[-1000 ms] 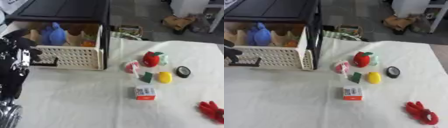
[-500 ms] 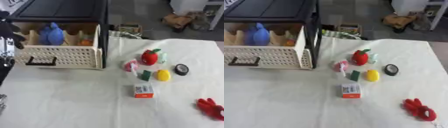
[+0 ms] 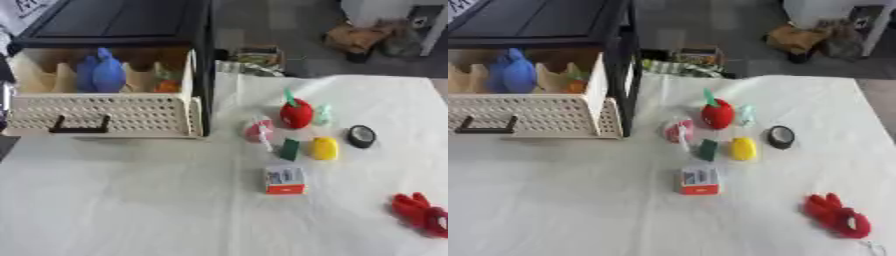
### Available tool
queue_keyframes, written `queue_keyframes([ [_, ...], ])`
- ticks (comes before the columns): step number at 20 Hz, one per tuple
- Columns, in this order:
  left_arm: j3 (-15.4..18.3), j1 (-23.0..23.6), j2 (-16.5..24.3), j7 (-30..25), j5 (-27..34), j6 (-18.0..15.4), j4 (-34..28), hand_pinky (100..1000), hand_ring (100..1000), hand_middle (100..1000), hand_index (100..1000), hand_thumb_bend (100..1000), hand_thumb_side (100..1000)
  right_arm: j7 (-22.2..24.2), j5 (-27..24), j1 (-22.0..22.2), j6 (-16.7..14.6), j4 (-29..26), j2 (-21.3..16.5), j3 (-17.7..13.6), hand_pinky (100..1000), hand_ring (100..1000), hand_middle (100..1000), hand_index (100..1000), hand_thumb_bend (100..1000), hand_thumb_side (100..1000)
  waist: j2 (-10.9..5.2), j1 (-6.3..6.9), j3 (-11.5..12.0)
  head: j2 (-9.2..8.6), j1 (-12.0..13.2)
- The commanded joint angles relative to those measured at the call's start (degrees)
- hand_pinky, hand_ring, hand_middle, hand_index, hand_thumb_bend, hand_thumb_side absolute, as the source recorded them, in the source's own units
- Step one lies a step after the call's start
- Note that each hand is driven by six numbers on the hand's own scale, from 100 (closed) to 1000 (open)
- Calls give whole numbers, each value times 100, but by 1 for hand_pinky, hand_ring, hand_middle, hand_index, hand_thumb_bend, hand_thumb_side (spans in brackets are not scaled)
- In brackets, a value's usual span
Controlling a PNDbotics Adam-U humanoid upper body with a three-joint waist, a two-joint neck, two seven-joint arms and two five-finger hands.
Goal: Pick up objects from table and place into drawer.
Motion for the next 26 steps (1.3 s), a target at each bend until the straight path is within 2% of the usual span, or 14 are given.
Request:
queue_keyframes([
  [1,49,93,613,-304,135,284,-78,494,296,484,771,100,265,5,-89,112,85,-92,-19,-102,813,593,622,830,100,829,-125,15,-17,34,37],
  [4,48,267,875,-690,140,504,-78,512,333,515,792,100,332,84,-161,357,150,-92,83,-100,815,591,628,837,100,847,-130,26,-40,33,65],
  [5,39,305,945,-891,101,587,-78,518,344,523,795,100,392,112,-173,426,162,-92,115,-105,816,589,627,837,100,848,-132,29,-43,33,67],
  [6,18,343,1019,-1160,69,696,-78,516,339,519,790,105,408,132,-178,493,177,-92,148,-119,816,588,625,834,100,845,-134,34,-44,34,73],
  [10,26,385,1222,-2239,-48,1025,-78,478,317,501,784,105,408,106,-168,626,189,-92,211,-184,816,587,623,831,100,843,-146,46,-40,36,87],
  [16,-252,376,1402,-4218,-463,1545,-78,453,373,499,800,105,408,40,-154,656,96,-92,232,-236,818,590,624,828,100,848,-156,48,-82,4,138],
  [18,-252,327,1393,-4552,-566,1604,-78,453,373,499,800,105,408,36,-155,659,84,-92,233,-239,818,590,624,828,100,848,-158,48,-81,1,138],
  [19,-355,358,1418,-4781,-614,1650,-78,446,412,520,817,105,408,37,-152,648,74,-92,239,-240,818,589,623,820,100,847,-152,47,-102,-15,152],
  [21,-503,336,1431,-5233,-753,1739,-78,447,419,523,822,105,408,41,-141,645,63,-92,253,-242,818,589,623,820,100,847,-146,45,-127,-31,166],
  [25,-673,280,1420,-5742,-902,1844,-78,442,441,542,839,105,408,30,-136,651,79,-92,284,-261,817,588,621,817,100,846,-127,51,-146,-49,184],
  [26,-714,274,1421,-5827,-932,1888,-78,441,465,567,862,152,438,28,-136,648,79,-92,285,-261,817,588,621,817,100,846,-124,50,-150,-49,194],
])
